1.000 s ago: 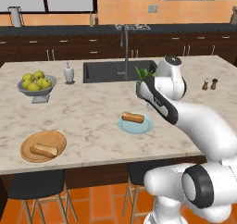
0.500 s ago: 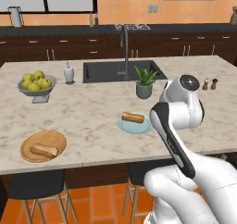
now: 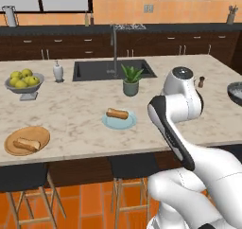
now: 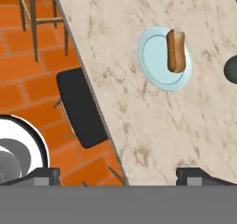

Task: Place one bun and one sausage from the bowl on each plate.

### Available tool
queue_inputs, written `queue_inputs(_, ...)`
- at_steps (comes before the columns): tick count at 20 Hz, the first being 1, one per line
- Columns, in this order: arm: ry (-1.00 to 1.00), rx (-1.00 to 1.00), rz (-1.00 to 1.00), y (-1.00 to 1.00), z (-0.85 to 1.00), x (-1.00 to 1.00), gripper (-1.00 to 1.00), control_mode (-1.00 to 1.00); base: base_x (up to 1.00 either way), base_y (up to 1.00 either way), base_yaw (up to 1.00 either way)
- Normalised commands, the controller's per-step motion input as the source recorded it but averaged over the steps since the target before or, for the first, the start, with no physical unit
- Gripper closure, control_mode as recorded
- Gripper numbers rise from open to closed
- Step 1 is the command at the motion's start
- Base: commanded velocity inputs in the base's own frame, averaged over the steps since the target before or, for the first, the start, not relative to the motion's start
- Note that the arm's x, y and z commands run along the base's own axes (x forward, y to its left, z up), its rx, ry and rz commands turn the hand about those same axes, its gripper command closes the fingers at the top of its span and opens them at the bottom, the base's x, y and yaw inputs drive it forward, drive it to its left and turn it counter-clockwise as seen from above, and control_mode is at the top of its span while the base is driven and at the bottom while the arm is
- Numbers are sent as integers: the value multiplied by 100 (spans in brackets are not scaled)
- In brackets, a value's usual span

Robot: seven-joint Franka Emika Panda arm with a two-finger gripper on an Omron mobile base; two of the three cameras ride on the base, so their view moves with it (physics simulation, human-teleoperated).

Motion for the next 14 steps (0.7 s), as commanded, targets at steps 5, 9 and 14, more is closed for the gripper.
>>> queue_inputs(5,0,0,0,0,0,0,-100,100,1,-100,-3)
queue_inputs(9,0,0,0,0,0,0,-100,100,6,-100,0)
queue_inputs(14,0,0,0,0,0,0,-100,100,3,-100,-2)
